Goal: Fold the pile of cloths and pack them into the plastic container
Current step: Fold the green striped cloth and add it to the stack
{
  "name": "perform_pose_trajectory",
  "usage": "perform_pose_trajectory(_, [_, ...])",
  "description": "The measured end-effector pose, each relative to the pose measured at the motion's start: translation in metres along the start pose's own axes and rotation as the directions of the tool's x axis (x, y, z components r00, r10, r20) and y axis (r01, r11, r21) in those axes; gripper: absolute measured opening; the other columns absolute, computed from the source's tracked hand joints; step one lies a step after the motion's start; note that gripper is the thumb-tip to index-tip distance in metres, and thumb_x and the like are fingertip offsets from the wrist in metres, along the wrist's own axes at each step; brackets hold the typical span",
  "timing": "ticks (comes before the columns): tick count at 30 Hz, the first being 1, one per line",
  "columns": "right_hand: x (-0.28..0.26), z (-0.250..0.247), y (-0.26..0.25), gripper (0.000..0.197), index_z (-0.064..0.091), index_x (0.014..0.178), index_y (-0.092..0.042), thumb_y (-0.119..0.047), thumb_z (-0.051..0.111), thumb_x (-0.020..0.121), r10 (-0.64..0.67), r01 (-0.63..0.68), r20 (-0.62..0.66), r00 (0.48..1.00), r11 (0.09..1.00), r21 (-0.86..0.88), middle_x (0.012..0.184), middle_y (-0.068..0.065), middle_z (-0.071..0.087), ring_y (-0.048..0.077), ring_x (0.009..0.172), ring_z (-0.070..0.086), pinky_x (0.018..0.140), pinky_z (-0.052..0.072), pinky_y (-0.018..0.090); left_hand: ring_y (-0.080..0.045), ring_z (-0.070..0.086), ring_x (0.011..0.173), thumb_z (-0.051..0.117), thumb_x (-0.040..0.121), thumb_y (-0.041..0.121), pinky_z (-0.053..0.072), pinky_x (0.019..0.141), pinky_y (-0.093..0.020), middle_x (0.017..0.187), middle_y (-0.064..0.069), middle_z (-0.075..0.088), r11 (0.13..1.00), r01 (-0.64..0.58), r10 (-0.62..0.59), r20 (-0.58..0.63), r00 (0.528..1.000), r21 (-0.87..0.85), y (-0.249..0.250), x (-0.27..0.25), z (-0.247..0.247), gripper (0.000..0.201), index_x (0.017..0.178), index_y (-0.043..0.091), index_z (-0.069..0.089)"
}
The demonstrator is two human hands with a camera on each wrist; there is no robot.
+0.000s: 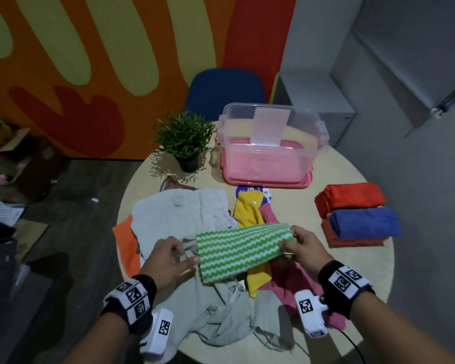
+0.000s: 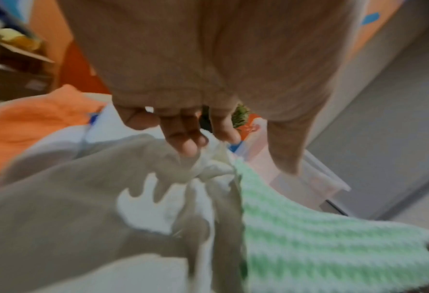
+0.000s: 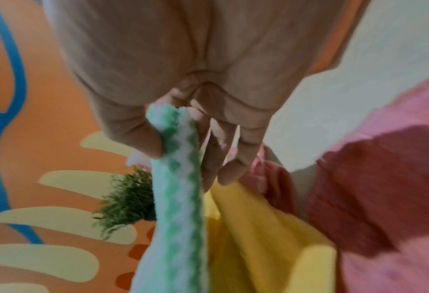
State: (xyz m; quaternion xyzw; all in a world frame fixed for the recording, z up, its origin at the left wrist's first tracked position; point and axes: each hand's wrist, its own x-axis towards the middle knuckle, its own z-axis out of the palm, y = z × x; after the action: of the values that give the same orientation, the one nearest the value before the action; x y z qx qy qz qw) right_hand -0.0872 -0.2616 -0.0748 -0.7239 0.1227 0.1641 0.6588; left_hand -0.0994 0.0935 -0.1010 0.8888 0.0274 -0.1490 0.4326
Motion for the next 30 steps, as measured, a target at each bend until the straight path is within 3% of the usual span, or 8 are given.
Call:
perform_pose_trajectory(5, [-0.010, -0.007, -0.072, 0.026, 0.060, 0.081, -0.014, 0.012, 0.061, 0.085, -0.200, 0.201, 0.051, 0.978, 0.980, -0.003, 0.078, 0.010, 0.058, 0.017, 0.063, 0.058, 0.056, 0.051, 0.029, -0.008, 0.050, 0.113, 0.070, 0.088, 0.038, 0.041, 0.093, -0.027, 0.124, 0.008, 0.044, 0.973, -0.231, 0.231, 0.044, 0.972, -0.012, 0.101, 0.017, -0.006, 0.038, 0.117, 0.031, 0.049])
perform_pose_trajectory(10, [-0.025, -0.015, -0.126, 0.026, 0.070, 0.105, -0.017, 0.002, 0.065, 0.089, -0.370, 0.378, 0.176, 0.912, 0.926, -0.012, 0.100, 0.009, 0.071, 0.022, 0.092, 0.065, 0.084, 0.055, 0.038, 0.004, 0.047, 0.119, 0.069, 0.089, 0.035, 0.038, 0.093, -0.006, 0.134, 0.015, 0.051, 0.912, -0.391, 0.410, 0.320, 0.854, -0.124, 0.195, 0.044, -0.002, 0.058, 0.139, 0.027, 0.041])
perform_pose_trajectory(13, [-0.024, -0.024, -0.139, 0.037, 0.060, 0.124, -0.024, -0.022, 0.072, 0.089, -0.391, 0.404, 0.206, 0.897, 0.914, -0.027, 0.100, 0.038, 0.058, 0.027, 0.090, 0.058, 0.085, 0.051, 0.057, 0.002, 0.059, 0.112, 0.070, 0.089, 0.020, 0.047, 0.094, -0.018, 0.125, 0.011, 0.063, 0.897, -0.288, 0.424, 0.471, 0.773, -0.336, 0.221, 0.052, 0.008, 0.046, 0.131, 0.024, 0.052])
perform_pose_trajectory(16, [-0.019, -0.035, -0.138, 0.036, 0.056, 0.124, -0.028, -0.011, 0.066, 0.094, -0.393, 0.398, 0.132, 0.910, 0.918, -0.007, 0.087, 0.024, 0.065, 0.028, 0.084, 0.062, 0.079, 0.053, 0.045, -0.019, 0.065, 0.113, 0.065, 0.089, 0.001, 0.051, 0.091, -0.027, 0.120, -0.006, 0.070, 0.824, -0.214, 0.443, 0.361, 0.821, -0.524, 0.228, 0.058, 0.014, 0.037, 0.125, 0.006, 0.060])
perform_pose_trajectory(19, [-0.019, -0.047, -0.139, 0.036, 0.052, 0.121, -0.021, 0.004, 0.057, 0.095, -0.376, 0.374, 0.049, 0.925, 0.926, 0.051, 0.084, 0.005, 0.075, 0.017, 0.079, 0.071, 0.068, 0.056, 0.030, -0.015, 0.070, 0.099, 0.065, 0.089, 0.000, 0.053, 0.081, -0.023, 0.111, -0.008, 0.072, 0.791, -0.276, 0.427, 0.168, 0.889, -0.546, 0.236, 0.061, 0.013, 0.028, 0.117, -0.002, 0.065])
perform_pose_trajectory(22, [-0.013, -0.053, -0.138, 0.024, 0.055, 0.106, -0.013, 0.007, 0.059, 0.093, -0.397, 0.396, -0.006, 0.918, 0.915, 0.075, 0.071, -0.003, 0.072, 0.010, 0.071, 0.068, 0.070, 0.056, 0.030, -0.007, 0.069, 0.077, 0.065, 0.090, 0.002, 0.052, 0.068, -0.017, 0.087, 0.000, 0.075, 0.784, -0.363, 0.422, 0.004, 0.906, -0.504, 0.244, 0.062, 0.010, 0.019, 0.105, -0.008, 0.069])
perform_pose_trajectory(26, [-0.007, -0.058, -0.138, 0.013, 0.068, 0.092, -0.005, 0.003, 0.072, 0.083, -0.447, 0.454, -0.080, 0.891, 0.885, 0.104, 0.080, 0.010, 0.072, 0.020, 0.079, 0.068, 0.082, 0.059, 0.038, 0.002, 0.063, 0.062, 0.063, 0.088, -0.006, 0.049, 0.060, -0.013, 0.065, 0.011, 0.070, 0.772, -0.407, 0.400, -0.124, 0.908, -0.488, 0.248, 0.060, 0.008, 0.011, 0.098, -0.006, 0.070])
perform_pose_trajectory(30, [-0.004, -0.061, -0.129, 0.008, 0.073, 0.086, -0.003, -0.001, 0.078, 0.079, -0.470, 0.471, -0.082, 0.879, 0.882, -0.002, 0.087, 0.019, 0.073, 0.021, 0.079, 0.068, 0.077, 0.055, 0.033, 0.008, 0.065, 0.078, 0.060, 0.089, -0.010, 0.049, 0.071, -0.009, 0.092, 0.007, 0.073, 0.818, -0.372, 0.371, -0.092, 0.924, -0.440, 0.242, 0.050, 0.010, 0.029, 0.117, -0.003, 0.064])
